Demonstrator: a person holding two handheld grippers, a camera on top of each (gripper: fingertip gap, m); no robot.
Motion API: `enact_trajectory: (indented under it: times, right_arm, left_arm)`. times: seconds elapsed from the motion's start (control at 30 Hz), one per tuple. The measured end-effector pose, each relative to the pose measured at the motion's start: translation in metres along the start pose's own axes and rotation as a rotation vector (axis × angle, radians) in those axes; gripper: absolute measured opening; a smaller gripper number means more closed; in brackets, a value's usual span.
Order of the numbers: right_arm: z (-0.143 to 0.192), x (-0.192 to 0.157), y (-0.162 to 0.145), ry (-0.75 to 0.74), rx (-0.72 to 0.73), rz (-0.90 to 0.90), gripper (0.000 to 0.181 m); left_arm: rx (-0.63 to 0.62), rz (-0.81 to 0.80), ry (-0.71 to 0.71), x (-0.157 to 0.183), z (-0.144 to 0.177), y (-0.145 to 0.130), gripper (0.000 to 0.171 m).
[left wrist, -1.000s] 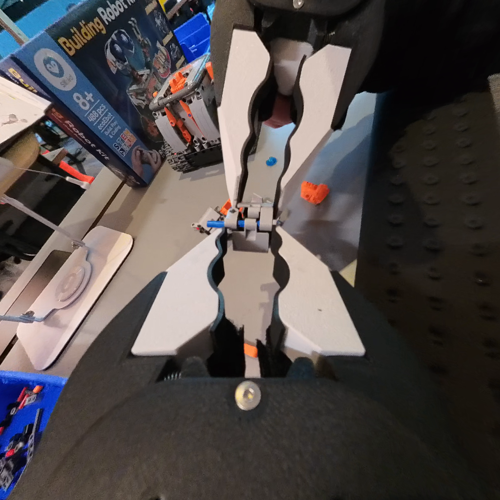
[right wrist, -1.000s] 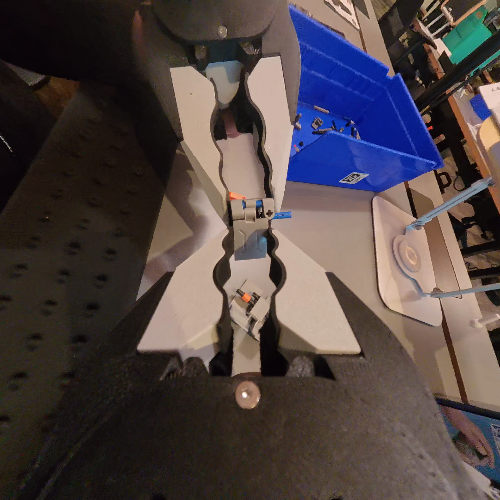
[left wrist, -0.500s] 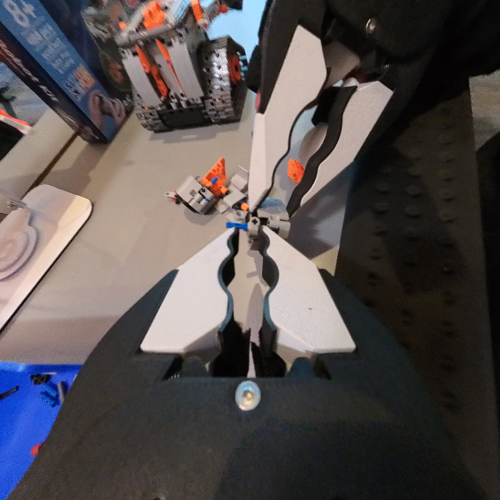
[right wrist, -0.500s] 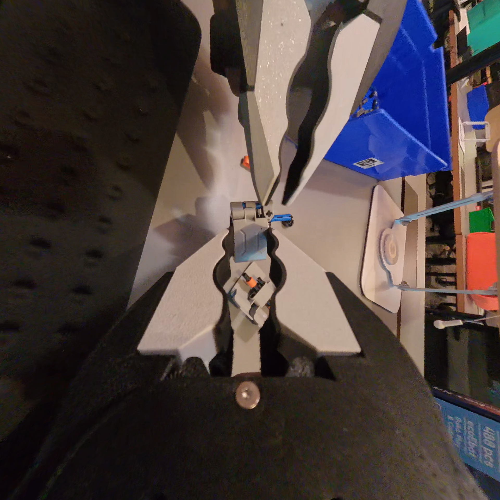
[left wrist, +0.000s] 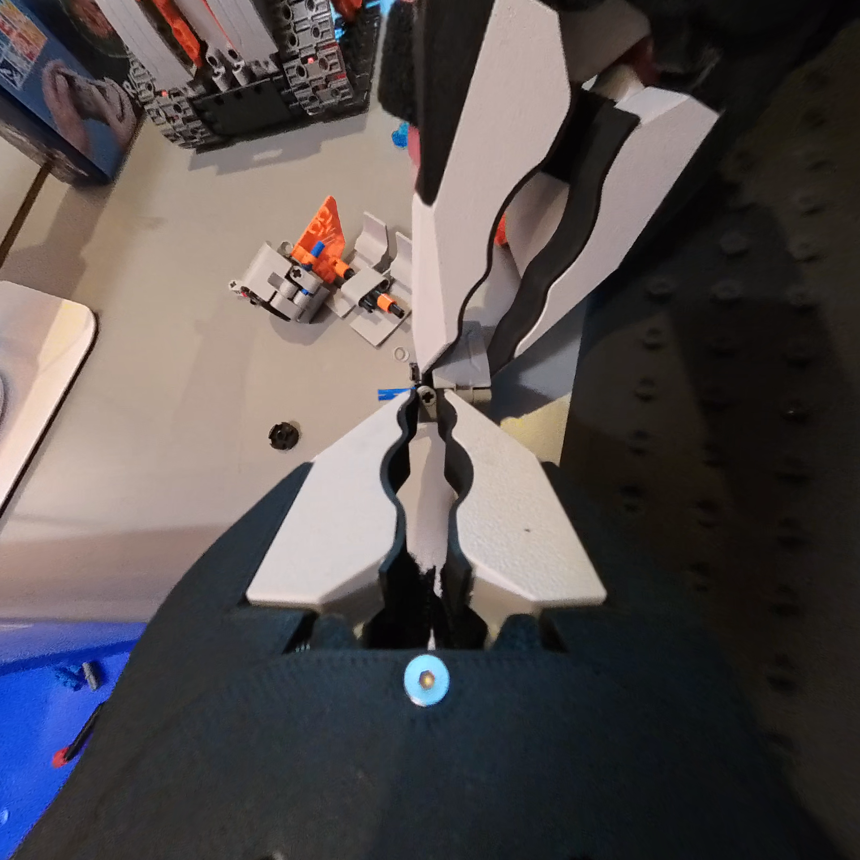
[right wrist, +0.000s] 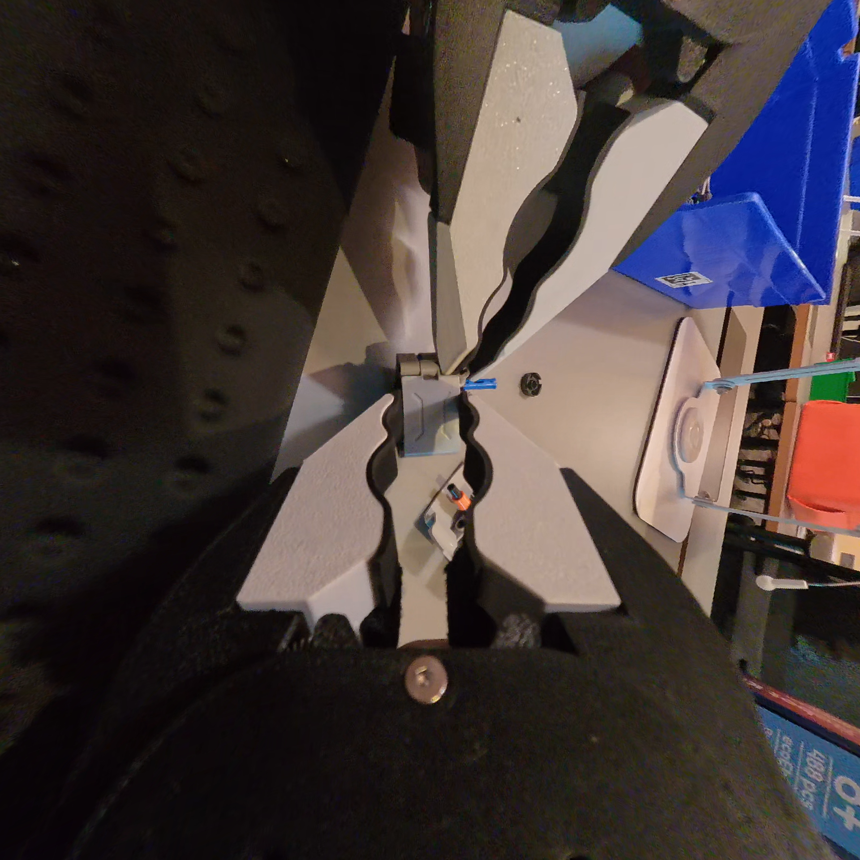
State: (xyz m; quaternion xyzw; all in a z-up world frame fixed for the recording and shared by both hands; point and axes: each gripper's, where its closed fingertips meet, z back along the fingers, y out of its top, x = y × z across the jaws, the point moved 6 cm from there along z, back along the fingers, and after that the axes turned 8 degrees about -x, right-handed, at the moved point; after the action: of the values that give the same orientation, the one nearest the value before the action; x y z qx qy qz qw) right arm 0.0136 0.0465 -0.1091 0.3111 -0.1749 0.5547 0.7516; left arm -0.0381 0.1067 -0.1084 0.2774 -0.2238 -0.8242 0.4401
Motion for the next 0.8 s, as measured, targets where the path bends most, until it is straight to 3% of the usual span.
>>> enact_trajectory:
  times: [0.23,0.5,0.8]
  right_arm:
    - [0.0000,0.0011,-0.0015,0.029,0.029,-0.039,0.020]
    - [0.0018,0.0052,-0.0055,0.110,0.117,-0.151,0.021]
    - [0.0014,0.0033,-0.0046,0.119,0.095,-0.157,0.021]
  left_arm:
    - [-0.001,-0.051,0.054,0.0009,-0.0018,-0.0006,0.005]
    - [0.096,-0.009,0.076,0.0030,0.0015,-0.0041,0.004]
    - [0.125,-0.047,0.121,0.0076,0.0038,-0.0039,0.003]
